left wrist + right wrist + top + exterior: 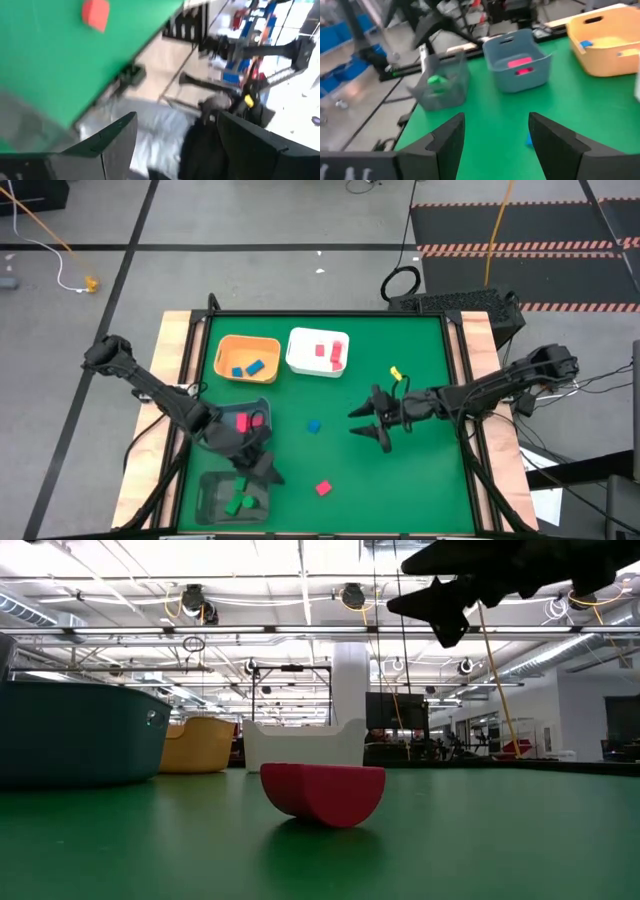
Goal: Sort & place blocks by color
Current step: Put the red block into the grey bin
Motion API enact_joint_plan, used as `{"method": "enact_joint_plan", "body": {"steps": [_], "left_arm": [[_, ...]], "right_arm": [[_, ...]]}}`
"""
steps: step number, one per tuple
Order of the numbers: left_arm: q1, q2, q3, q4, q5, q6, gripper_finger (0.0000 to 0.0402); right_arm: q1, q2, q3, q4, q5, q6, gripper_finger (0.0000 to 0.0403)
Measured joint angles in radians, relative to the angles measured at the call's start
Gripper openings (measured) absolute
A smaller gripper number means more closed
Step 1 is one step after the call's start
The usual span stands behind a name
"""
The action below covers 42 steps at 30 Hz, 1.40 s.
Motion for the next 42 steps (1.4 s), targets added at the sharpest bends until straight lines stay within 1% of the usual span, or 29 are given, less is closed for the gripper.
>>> {"method": "enact_joint_plan", "body": {"steps": [2, 4, 5, 7, 9, 14, 15, 21, 27, 33, 37, 39, 42], "left_arm": [[0.016, 0.001, 0.0, 0.001, -0.062, 0.059, 0.0274], [0.025, 0.012, 0.0, 0.013, -0.137, 0.084, 0.0273], [0.03, 0.021, 0.0, 0.026, -0.155, 0.09, 0.0274], [0.047, 0.036, 0.0, 0.055, -0.162, 0.104, 0.0275], [0.068, 0.06, 0.0, 0.124, -0.163, 0.134, 0.0274], [0.095, 0.13, 0.002, 0.328, -0.166, 0.393, 0.0267], [0.097, 0.144, 0.002, 0.342, -0.164, 0.449, 0.0264], [0.098, 0.218, 0.0, 0.306, -0.166, 0.808, 0.0247], [0.098, 0.277, 0.0, 0.302, -0.166, 1.084, 0.0243], [0.074, 0.293, 0.0, 0.258, -0.201, 1.3, 0.0243], [0.05, 0.293, 0.001, 0.23, -0.244, 1.407, 0.0243], [0.035, 0.293, 0.017, 0.219, -0.249, 1.452, 0.0243], [0.015, 0.311, 0.055, 0.214, -0.297, 1.519, 0.0243]], "right_arm": [[0.021, 0.027, 0.0, 0.024, -0.002, -0.016, 0.021], [0.041, 0.056, 0.0, 0.048, 0.0, -0.024, 0.021], [0.051, 0.072, 0.0, 0.062, -0.001, -0.027, 0.021], [0.07, 0.102, 0.0, 0.095, 0.0, -0.027, 0.021], [0.089, 0.118, 0.0, 0.101, -0.001, -0.027, 0.021], [0.11, 0.127, 0.0, 0.089, 0.003, -0.027, 0.021], [0.112, 0.127, 0.0, 0.09, 0.003, -0.024, 0.021], [0.112, 0.127, 0.0, 0.089, 0.003, 0.038, 0.021], [0.112, 0.127, 0.0, 0.089, 0.003, 0.129, 0.021], [0.112, 0.127, 0.0, 0.089, 0.003, 0.166, 0.021], [0.112, 0.127, 0.0, 0.089, 0.003, 0.167, 0.021], [0.112, 0.127, 0.0, 0.089, 0.004, 0.166, 0.021], [0.112, 0.127, 0.0, 0.09, 0.003, 0.167, 0.021]]}}
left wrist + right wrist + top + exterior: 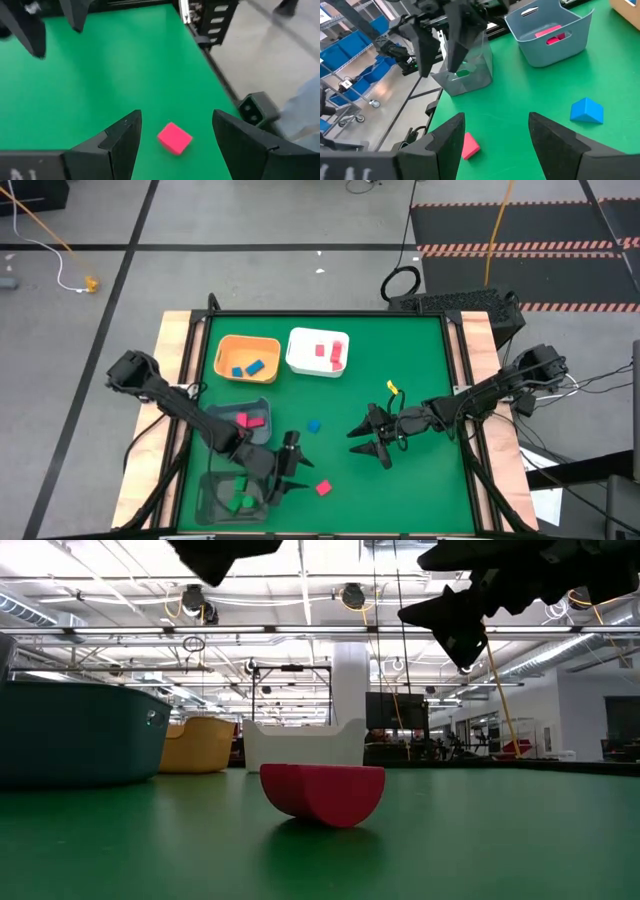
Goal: Sort & place blocks by color
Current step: Put the red block into the grey bin
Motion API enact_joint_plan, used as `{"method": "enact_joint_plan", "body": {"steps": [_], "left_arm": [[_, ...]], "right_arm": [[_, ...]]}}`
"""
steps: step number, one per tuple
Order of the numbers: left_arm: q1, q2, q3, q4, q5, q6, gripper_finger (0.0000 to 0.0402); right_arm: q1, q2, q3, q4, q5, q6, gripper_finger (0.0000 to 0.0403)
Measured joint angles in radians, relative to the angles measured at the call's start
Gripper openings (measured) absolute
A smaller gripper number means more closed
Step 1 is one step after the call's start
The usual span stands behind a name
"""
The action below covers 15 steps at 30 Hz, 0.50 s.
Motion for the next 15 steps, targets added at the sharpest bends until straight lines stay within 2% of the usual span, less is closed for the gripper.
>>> {"method": "enact_joint_plan", "body": {"steps": [3, 9, 15], "left_arm": [[-0.014, 0.037, 0.067, -0.049, -0.036, 0.059, 0.0243], [-0.011, 0.161, 0.233, -0.206, -0.059, 0.07, 0.0243], [-0.01, 0.238, 0.307, -0.326, -0.069, -0.075, 0.0243]], "right_arm": [[0.0, 0.0, 0.0, 0.002, 0.0, 0.0, 0.021], [0.0, 0.0, 0.0, 0.004, 0.0, 0.0, 0.021], [0.0, 0.0, 0.0, 0.004, 0.0, -0.002, 0.021]]}}
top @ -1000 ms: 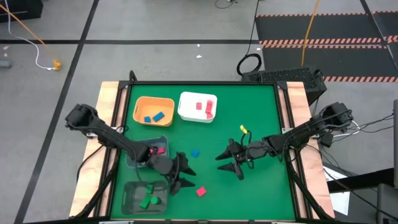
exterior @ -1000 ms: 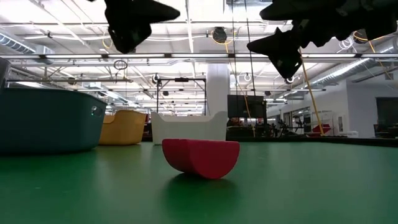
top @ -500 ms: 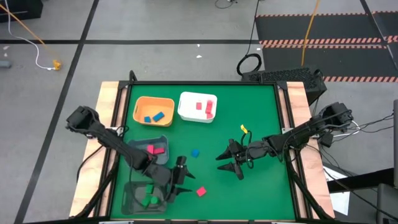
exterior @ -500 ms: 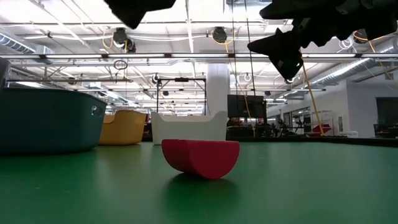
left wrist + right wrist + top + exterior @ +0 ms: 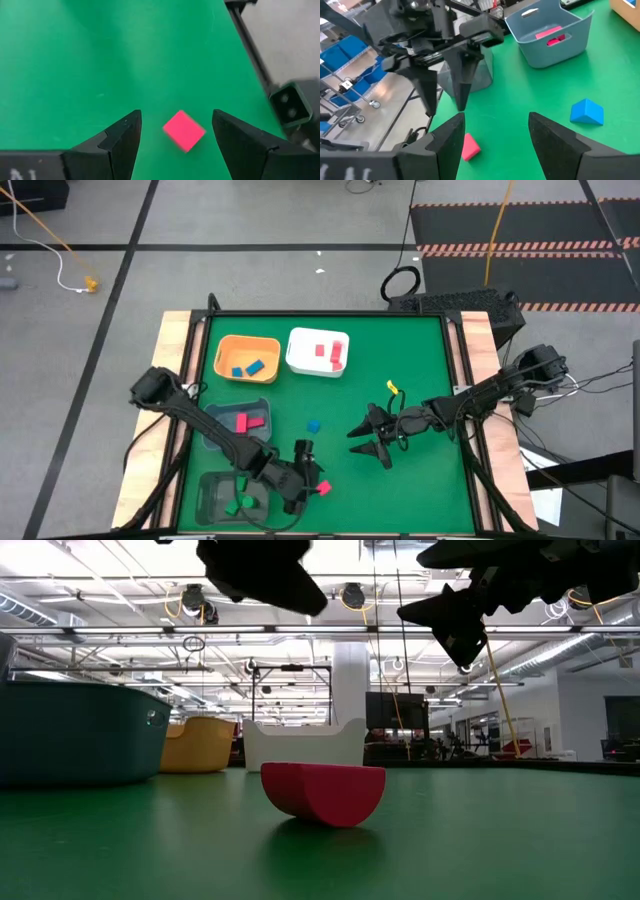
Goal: Sort & place blocks by color
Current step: Put the red block into the grey bin
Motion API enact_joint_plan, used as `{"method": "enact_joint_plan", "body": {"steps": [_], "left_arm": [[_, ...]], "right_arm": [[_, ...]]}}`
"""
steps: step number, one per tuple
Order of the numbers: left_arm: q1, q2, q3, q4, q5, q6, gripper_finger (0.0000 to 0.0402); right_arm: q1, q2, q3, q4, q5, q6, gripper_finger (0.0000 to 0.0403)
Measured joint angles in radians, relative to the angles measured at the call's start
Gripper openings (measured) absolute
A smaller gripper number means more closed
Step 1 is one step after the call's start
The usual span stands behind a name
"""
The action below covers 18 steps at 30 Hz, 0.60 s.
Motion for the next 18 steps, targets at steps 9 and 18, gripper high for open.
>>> {"method": "enact_joint_plan", "body": {"steps": [9, 18], "left_arm": [[0.003, 0.005, -0.018, -0.029, -0.063, -0.31, 0.0244], [-0.018, 0.095, -0.018, 0.077, -0.062, -0.399, 0.0264]], "right_arm": [[0.0, 0.0, 0.0, 0.002, 0.0, -0.001, 0.021], [0.0, 0.0, 0.0, -0.001, 0.0, -0.001, 0.021]]}}
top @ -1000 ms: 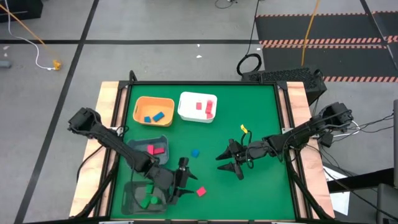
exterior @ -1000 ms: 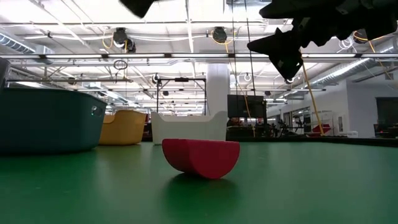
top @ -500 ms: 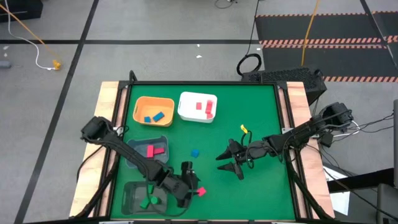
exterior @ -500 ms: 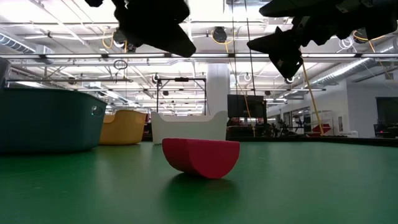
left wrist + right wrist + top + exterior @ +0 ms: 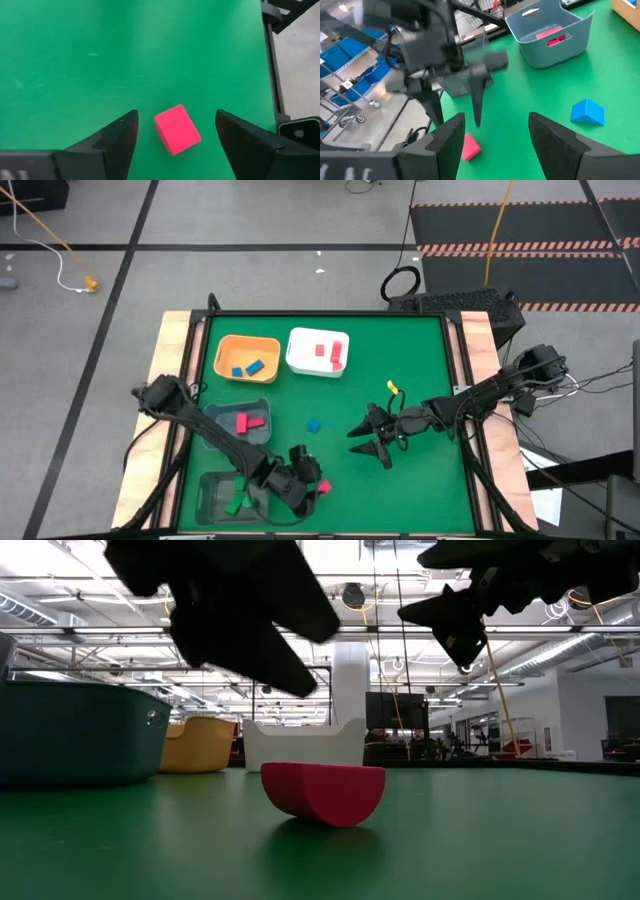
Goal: Sort & place blocks by color
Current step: Put the red block into the grey bin
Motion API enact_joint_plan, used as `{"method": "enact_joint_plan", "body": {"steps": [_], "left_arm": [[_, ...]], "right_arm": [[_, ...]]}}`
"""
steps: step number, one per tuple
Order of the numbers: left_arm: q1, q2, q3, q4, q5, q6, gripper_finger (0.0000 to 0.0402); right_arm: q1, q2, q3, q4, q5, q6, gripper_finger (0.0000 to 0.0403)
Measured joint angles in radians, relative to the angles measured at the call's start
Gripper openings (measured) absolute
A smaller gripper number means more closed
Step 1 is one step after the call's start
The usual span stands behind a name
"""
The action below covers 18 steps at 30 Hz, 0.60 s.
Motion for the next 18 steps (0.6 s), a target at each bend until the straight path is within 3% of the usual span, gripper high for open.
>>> {"method": "enact_joint_plan", "body": {"steps": [9, 13, 18], "left_arm": [[-0.01, 0.105, -0.001, 0.117, 0.031, 0.048, 0.0335], [-0.019, 0.145, -0.001, 0.129, 0.033, 0.046, 0.0331], [-0.007, 0.154, 0.0, 0.131, 0.005, 0.048, 0.0298]], "right_arm": [[0.0, 0.0, 0.0, 0.002, 0.0, 0.0, 0.021], [0.0, 0.0, 0.0, 0.003, 0.0, 0.0, 0.021], [0.0, 0.0, 0.0, 0.003, 0.0, 0.0, 0.021]]}}
